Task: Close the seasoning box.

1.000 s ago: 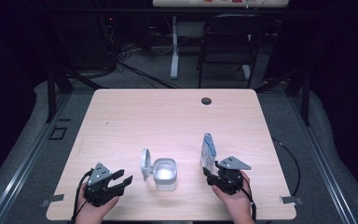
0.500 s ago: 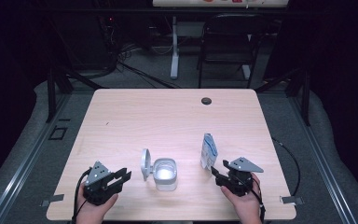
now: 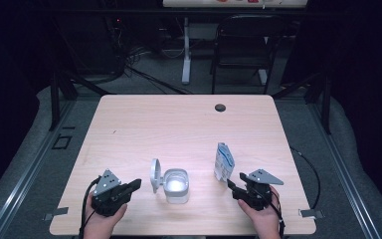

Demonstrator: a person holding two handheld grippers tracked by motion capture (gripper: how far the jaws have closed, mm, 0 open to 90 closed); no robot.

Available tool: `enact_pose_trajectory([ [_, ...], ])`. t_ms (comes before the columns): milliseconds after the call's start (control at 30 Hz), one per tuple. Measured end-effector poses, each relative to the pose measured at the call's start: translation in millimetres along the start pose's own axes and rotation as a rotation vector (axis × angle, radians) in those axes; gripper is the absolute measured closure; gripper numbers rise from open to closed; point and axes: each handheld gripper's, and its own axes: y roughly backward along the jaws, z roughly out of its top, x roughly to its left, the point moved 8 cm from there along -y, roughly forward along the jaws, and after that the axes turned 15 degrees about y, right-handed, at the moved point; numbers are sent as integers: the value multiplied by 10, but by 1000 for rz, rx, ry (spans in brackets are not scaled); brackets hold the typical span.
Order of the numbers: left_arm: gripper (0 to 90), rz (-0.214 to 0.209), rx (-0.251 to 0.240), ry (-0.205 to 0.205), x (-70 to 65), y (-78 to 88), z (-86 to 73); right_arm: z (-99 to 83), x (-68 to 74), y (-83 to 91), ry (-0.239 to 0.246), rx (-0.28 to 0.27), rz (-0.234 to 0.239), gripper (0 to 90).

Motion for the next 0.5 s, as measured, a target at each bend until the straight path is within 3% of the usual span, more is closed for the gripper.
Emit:
enact_pose_trajectory([
  [500,900,-19,-6,-29,-110,-4,157,-27,-40,3,-6,4,0,448],
])
